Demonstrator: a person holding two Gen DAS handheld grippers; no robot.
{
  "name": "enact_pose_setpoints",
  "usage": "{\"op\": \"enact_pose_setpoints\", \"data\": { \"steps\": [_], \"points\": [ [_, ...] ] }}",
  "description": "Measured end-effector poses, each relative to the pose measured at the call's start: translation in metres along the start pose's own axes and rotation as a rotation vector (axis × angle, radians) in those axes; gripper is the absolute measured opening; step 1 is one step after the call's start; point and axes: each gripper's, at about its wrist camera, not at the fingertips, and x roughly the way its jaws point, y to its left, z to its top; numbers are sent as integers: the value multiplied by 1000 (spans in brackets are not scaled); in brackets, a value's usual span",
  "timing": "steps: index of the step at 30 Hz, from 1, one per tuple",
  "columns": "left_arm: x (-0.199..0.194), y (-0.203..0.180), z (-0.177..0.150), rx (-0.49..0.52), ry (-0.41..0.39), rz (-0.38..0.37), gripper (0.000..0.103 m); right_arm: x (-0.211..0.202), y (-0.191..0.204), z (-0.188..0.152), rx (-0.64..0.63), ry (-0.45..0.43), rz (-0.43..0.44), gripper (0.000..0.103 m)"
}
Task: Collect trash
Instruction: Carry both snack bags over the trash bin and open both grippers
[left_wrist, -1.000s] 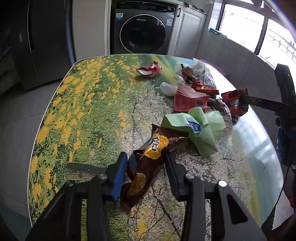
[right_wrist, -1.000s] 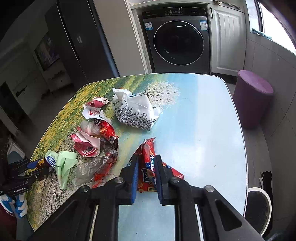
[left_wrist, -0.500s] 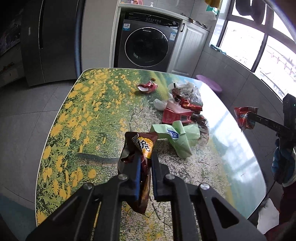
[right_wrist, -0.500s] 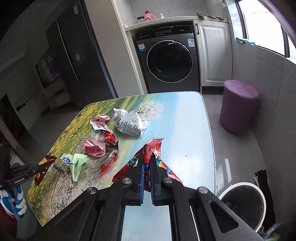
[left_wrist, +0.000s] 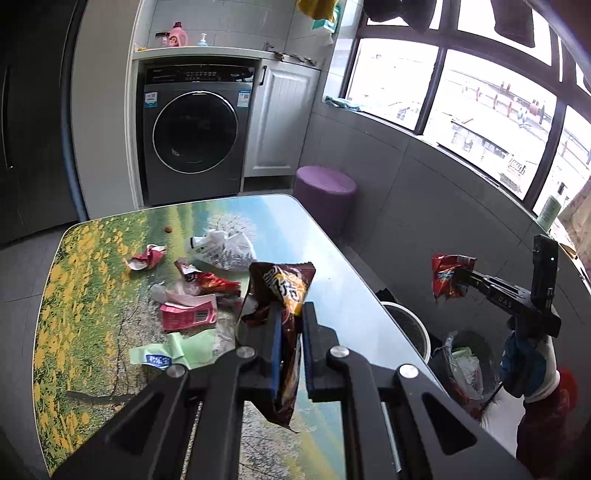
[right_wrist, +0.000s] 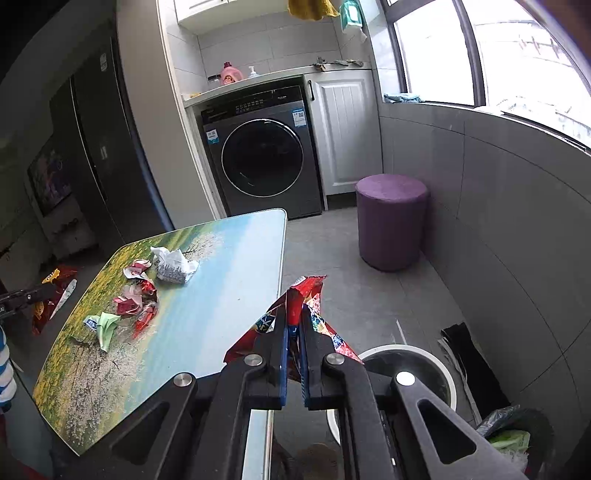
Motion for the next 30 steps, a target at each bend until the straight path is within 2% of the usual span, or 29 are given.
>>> {"op": "enact_pose_setpoints", "data": {
  "steps": [5,9,15,20,21,23,24,25,26,30],
  "points": [
    [64,-78,23,126,87,-78,10,8,-46,-20,111,29,-40,6],
    [127,-128,30,190,184,-112,10,21,-79,-38,177,73,-87,6],
    [209,-179,26,206,315,-169,10,54,-120,-61,259,153,-136,6],
    [263,-200,20,176,415,-213,13,79,-146,-75,313,206,-157,8],
    [272,-203,19,166,431,-224,15,84,-150,-77,323,213,-160,8],
    [285,-204,17,142,454,-237,28,91,-156,-80,344,223,-166,10],
    [290,-205,17,135,458,-238,38,95,-159,-82,352,230,-168,14],
    [294,-207,16,132,461,-240,42,97,-161,-83,357,237,-175,23],
    [296,-207,15,130,464,-244,42,98,-162,-86,359,242,-184,29],
    [294,-200,16,132,457,-237,42,100,-163,-89,364,256,-201,35]
  ]
}}
